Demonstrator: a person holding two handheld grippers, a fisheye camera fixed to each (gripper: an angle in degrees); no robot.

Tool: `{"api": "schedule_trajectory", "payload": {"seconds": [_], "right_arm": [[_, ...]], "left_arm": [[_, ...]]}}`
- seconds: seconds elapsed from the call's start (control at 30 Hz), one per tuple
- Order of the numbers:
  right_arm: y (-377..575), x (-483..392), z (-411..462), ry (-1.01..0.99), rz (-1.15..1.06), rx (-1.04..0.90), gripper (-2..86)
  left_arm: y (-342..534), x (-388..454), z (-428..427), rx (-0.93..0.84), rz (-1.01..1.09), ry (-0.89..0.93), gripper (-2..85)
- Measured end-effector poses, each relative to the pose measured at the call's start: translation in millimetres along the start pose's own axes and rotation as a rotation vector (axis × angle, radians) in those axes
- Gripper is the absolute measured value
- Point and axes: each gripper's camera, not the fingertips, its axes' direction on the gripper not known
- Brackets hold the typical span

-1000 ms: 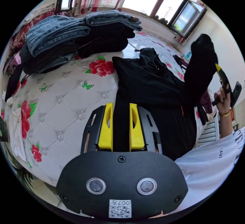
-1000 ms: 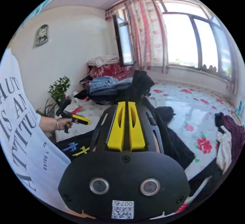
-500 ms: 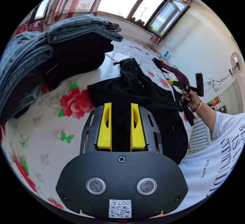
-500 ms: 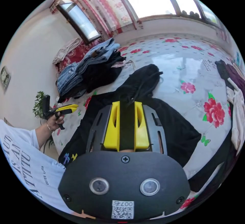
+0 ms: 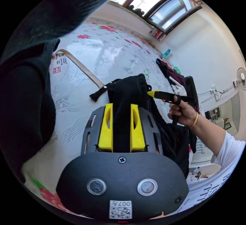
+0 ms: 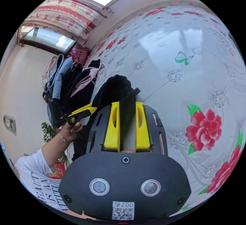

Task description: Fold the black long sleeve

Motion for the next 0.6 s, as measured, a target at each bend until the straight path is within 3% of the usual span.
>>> {"api": "schedule_trajectory", "payload": {"seconds": [0.13, 0.2, 0.37, 0.5, 0.6], "right_arm": [[25, -36, -40, -0.210, -0.172, 0.135, 2.0], [56, -69, -80, -0.274, -0.329, 0.224, 1.3], [214, -195, -186, -0.146, -0.826, 0.280, 0.8], [331, -255, -197, 0.025, -0.950, 0.152, 1.3], [414, -271, -146, 0.163, -0.914, -0.057, 2.1]], "left_arm": [[25, 37, -39, 0.085, 0.068, 0.031, -0.2], [60, 70, -93, 0.224, 0.125, 0.084, -0.6], [153, 155, -209, 0.359, 0.394, 0.118, -0.7], [250, 212, -250, 0.246, 0.520, 0.082, 0.0], [315, 226, -231, 0.062, 0.462, 0.037, 2.1]]}}
